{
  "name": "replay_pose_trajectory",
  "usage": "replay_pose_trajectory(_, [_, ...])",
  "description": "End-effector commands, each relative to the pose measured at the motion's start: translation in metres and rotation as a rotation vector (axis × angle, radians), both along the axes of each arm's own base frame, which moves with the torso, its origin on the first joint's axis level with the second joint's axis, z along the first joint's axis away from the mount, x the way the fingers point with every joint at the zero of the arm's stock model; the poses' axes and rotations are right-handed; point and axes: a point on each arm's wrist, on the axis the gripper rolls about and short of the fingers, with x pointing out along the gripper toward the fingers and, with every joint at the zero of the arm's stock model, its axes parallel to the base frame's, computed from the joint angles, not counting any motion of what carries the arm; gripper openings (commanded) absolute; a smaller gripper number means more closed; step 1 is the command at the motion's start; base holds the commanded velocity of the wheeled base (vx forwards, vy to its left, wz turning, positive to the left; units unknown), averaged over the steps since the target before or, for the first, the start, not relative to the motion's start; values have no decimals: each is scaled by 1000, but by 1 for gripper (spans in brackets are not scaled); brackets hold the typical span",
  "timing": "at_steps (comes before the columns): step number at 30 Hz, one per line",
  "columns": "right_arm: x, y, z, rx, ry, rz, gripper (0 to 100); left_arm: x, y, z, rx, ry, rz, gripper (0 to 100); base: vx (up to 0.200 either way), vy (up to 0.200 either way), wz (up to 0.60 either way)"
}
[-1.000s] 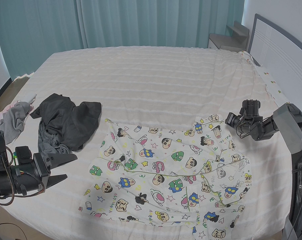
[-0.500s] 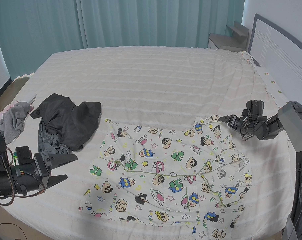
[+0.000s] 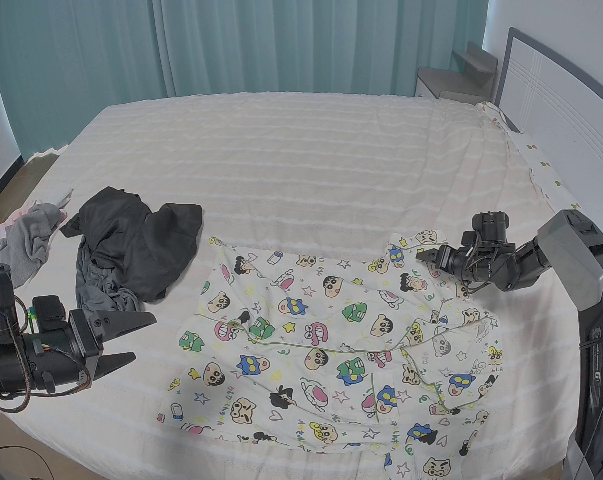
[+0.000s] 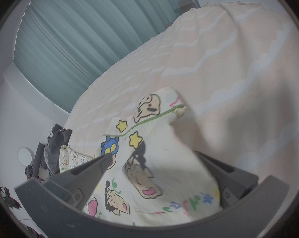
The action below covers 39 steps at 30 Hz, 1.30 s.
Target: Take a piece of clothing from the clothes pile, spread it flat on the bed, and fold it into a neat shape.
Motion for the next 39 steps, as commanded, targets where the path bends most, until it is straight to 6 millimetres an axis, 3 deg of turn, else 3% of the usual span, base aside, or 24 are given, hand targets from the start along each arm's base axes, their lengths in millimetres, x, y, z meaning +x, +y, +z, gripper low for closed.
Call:
replay_pose_trajectory(1, [3, 7, -11, 0, 13, 16, 0, 0, 0, -1, 0, 4, -1, 100, 0, 0, 0])
replay_pose_trajectory(21, [13, -8, 10, 42, -147, -42, 0, 0, -1, -1, 2, 3, -8, 100, 0, 0, 0])
replay_pose_trajectory(37, [15, -12, 11, 40, -186, -53, 0, 0, -1, -1, 2, 0, -6, 100, 0, 0, 0])
replay_pose_trajectory(38, [15, -13, 11, 39, -185, -52, 100, -1, -1, -1, 4, 1, -7, 100, 0, 0, 0])
replay_pose_trajectory(39, [15, -14, 11, 40, -185, -55, 100, -1, -1, -1, 2, 1, -6, 100, 0, 0, 0])
